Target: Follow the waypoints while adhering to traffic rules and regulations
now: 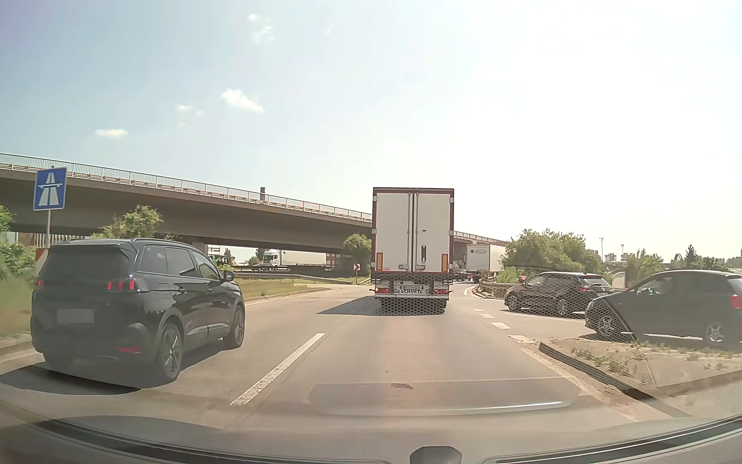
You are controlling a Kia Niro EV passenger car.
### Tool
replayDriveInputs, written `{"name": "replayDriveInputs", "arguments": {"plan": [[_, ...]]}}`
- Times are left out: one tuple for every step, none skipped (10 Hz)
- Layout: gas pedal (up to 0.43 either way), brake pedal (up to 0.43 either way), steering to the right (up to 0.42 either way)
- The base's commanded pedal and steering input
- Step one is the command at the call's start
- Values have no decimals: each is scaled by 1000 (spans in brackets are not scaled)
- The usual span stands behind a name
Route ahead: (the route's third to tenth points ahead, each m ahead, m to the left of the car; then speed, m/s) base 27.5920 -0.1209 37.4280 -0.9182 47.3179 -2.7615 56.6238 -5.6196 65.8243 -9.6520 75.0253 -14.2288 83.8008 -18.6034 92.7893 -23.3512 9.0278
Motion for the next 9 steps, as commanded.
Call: {"name": "replayDriveInputs", "arguments": {"plan": [[280, 30, 0], [280, 30, 1], [280, 30, 3], [280, 30, 5], [280, 30, 7], [280, 30, 8], [280, 30, 8], [280, 30, 9], [280, 30, 11]]}}
